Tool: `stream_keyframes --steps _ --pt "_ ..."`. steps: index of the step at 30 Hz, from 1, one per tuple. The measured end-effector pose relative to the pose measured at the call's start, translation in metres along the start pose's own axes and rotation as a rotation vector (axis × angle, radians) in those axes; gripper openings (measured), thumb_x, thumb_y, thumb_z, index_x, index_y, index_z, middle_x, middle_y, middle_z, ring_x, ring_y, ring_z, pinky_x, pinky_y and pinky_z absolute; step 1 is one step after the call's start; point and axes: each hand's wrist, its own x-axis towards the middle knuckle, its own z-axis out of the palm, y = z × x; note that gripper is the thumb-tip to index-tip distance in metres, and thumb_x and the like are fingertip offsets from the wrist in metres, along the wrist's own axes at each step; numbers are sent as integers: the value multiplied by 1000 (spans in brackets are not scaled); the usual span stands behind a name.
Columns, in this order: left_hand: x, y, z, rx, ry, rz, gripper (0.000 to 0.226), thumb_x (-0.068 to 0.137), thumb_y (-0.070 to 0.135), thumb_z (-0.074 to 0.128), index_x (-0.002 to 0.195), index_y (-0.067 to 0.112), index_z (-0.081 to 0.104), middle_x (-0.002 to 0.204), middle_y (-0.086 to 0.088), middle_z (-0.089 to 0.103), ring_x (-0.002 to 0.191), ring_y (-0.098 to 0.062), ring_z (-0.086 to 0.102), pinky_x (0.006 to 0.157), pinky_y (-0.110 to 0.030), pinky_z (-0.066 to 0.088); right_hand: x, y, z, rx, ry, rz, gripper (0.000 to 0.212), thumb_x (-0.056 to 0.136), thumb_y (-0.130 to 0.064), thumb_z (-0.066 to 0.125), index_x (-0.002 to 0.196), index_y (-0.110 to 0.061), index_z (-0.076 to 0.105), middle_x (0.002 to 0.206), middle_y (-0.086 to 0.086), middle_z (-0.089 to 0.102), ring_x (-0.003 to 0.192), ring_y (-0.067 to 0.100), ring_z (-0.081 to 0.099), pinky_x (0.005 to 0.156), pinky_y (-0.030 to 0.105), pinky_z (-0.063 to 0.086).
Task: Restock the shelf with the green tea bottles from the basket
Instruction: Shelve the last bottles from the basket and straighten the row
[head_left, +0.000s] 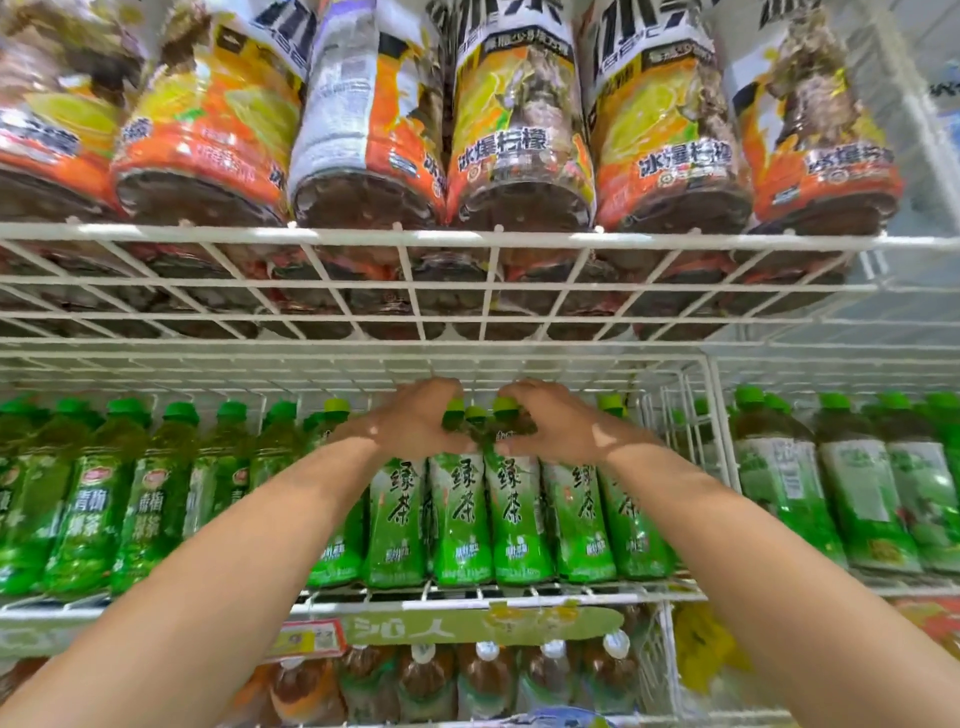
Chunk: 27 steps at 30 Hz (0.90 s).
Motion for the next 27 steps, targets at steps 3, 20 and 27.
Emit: stream_keyframes --steps 3,20,27 --pt "2 -2 1 -61 4 23 36 79 43 81 98 31 53 90 11 55 81 -13 57 59 -28 39 0 1 1 8 12 10 60 90 -41 74 138 -14 53 129 8 57 115 23 56 98 40 49" --pt "3 -11 5 -217 -47 102 82 68 64 75 138 27 53 132 8 60 119 -14 59 106 -42 49 -8 0 7 52 133 91 70 85 -44 78 142 -13 51 137 8 57 122 25 55 100 36 48" --pt "1 -15 2 -284 -51 125 44 82 33 83 119 20 64 113 3 69 106 -15 67 100 -42 52 6 -9 20 14 142 116 66 83 -46 80 134 -11 56 131 13 59 121 29 55 97 38 47"
